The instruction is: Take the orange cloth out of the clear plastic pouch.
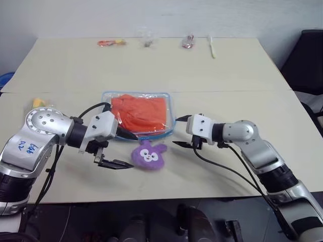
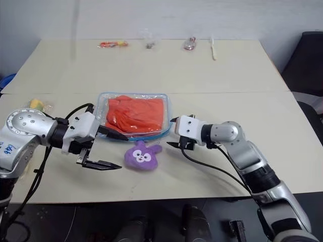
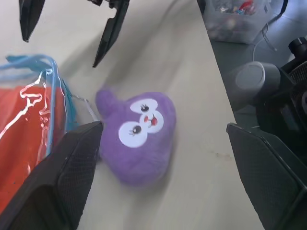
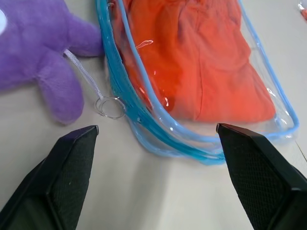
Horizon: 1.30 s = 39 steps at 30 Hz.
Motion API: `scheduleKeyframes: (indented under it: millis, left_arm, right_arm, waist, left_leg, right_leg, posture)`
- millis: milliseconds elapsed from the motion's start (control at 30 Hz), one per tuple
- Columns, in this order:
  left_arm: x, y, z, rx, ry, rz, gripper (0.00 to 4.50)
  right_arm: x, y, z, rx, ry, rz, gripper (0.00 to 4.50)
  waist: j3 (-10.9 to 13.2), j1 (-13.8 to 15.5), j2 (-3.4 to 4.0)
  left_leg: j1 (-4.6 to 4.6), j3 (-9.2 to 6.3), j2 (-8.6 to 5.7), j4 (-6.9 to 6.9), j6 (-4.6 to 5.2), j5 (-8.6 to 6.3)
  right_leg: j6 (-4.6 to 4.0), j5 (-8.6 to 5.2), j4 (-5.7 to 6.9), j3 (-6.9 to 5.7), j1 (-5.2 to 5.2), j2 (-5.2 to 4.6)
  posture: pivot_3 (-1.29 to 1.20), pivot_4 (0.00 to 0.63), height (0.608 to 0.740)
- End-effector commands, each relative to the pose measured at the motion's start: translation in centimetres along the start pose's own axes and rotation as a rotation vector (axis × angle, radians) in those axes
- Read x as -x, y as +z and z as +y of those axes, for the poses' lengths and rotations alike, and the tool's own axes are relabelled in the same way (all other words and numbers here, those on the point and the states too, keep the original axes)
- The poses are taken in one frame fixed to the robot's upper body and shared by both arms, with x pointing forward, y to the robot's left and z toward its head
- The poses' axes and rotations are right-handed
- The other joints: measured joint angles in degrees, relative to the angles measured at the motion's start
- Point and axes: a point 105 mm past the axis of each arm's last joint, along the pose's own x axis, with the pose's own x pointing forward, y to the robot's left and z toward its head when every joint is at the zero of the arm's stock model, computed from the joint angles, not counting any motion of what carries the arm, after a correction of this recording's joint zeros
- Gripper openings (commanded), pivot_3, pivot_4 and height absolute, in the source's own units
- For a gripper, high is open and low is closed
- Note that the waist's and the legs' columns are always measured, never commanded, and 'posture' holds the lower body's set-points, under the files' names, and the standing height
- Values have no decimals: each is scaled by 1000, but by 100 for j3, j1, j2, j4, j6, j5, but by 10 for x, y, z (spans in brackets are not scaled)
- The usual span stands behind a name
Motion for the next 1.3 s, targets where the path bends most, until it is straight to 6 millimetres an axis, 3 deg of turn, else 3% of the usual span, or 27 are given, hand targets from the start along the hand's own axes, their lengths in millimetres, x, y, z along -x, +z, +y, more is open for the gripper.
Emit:
scheduleKeyframes:
  millis: [33, 233, 433, 633, 733, 900, 1033, 1300]
  left_arm:
    - [5, 12, -1, -57, 31, -12, 4363]
    - [7, 9, -4, -53, 34, 6, 4363]
    - [9, 9, -5, -53, 33, 7, 4363]
    - [8, 8, -6, -64, 11, 19, 4363]
    - [5, 8, -4, -79, 2, 23, 4363]
    - [-4, 3, 1, -114, -20, 43, 4363]
    - [-20, -12, 7, -213, -46, 117, 4363]
    - [-43, -24, 13, -325, -84, 143, 4363]
  right_arm:
    - [-5, 6, -12, 79, -21, -28, 4088]
    - [-10, 1, -24, 113, -30, -28, 4088]
    - [-12, -8, -22, 151, -4, -1, 2148]
    - [-15, -5, -24, 161, -5, -18, 2148]
    - [-17, -2, -22, 162, 2, -39, 1560]
    - [-17, -2, -17, 171, 11, -41, 22]
    - [-15, -4, -19, 180, 4, -17, 22]
    - [-8, -8, -12, 181, 13, 1, 22]
  waist:
    - [0, 9, 0]
    - [1, -21, 2]
    - [2, -15, 3]
    - [2, -34, 4]
    - [2, -27, 4]
    - [3, -21, 5]
    - [3, -12, 7]
    - [4, -10, 8]
  left_leg:
    - [0, -1, 0, 1, 0, 0]
    - [0, -1, 2, -1, 0, 0]
    - [0, -1, 5, -1, 0, 0]
    - [1, 0, 6, -2, 0, 0]
    - [0, -1, 6, -1, 0, 0]
    - [1, 0, 5, -1, 0, 0]
    - [0, 1, 1, -1, 0, 0]
    - [-3, 3, 1, -1, 0, 0]
  right_leg:
    - [0, 0, 0, 0, 0, 0]
    - [0, 0, 1, -1, 0, 1]
    - [-1, -1, 1, 0, -1, 0]
    - [-1, -1, 2, 0, -2, 2]
    - [-2, -1, 2, 0, -1, 1]
    - [-2, -1, 3, 0, -1, 1]
    - [-2, -1, 4, 0, -1, 2]
    - [-2, -1, 4, -1, -6, 2]
  posture:
    - [0, 150, 740]
    - [0, 150, 740]
    - [0, 150, 740]
    - [0, 150, 740]
    - [0, 150, 740]
    - [0, 150, 740]
    - [0, 150, 740]
    - [0, 150, 740]
